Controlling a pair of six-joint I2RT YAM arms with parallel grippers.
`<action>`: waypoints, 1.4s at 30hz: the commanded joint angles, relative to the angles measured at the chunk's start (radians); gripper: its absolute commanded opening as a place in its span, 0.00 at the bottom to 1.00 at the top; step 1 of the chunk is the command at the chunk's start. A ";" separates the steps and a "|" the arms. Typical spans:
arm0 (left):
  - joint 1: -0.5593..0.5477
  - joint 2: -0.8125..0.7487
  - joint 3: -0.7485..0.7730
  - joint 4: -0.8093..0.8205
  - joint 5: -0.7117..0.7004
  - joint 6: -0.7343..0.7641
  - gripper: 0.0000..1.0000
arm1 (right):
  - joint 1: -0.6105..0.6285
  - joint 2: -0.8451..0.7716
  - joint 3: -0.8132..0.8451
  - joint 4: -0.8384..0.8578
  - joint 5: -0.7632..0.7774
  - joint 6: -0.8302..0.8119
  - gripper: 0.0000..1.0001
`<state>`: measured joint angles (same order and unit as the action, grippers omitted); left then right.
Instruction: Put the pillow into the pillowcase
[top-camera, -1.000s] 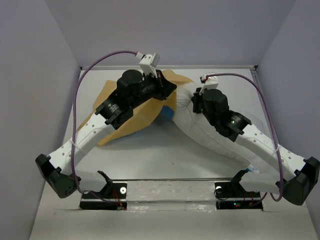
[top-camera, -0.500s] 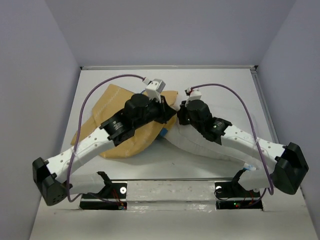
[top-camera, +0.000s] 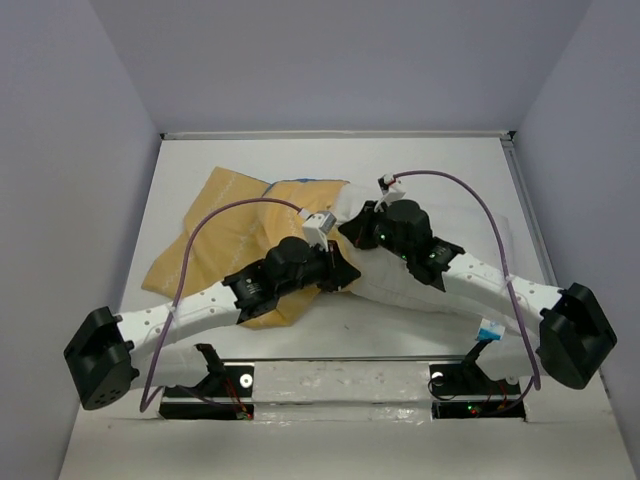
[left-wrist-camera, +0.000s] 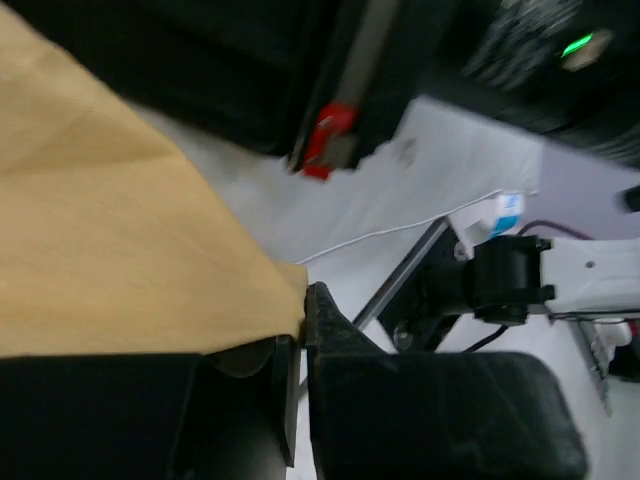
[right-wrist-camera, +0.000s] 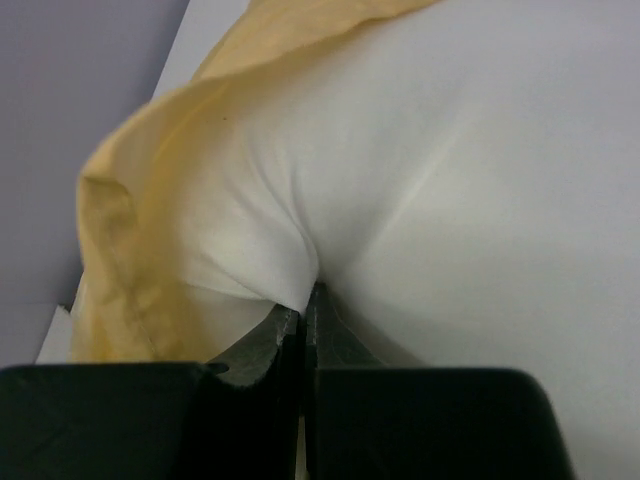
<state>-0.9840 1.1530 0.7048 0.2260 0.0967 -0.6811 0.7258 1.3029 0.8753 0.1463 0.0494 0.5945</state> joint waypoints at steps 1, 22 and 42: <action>-0.022 -0.146 0.114 0.112 -0.079 0.057 0.42 | -0.002 0.015 -0.123 0.213 -0.092 0.073 0.00; 0.232 0.157 0.519 -0.398 -0.207 0.371 0.86 | -0.002 -0.183 -0.335 0.180 -0.112 0.019 0.00; 0.226 0.468 0.820 -0.266 -0.128 0.381 0.00 | 0.170 -0.114 -0.276 0.183 -0.121 -0.042 0.00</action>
<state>-0.7513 1.5742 1.3697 -0.1558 -0.1143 -0.2741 0.7948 1.1503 0.5537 0.3626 -0.0742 0.5941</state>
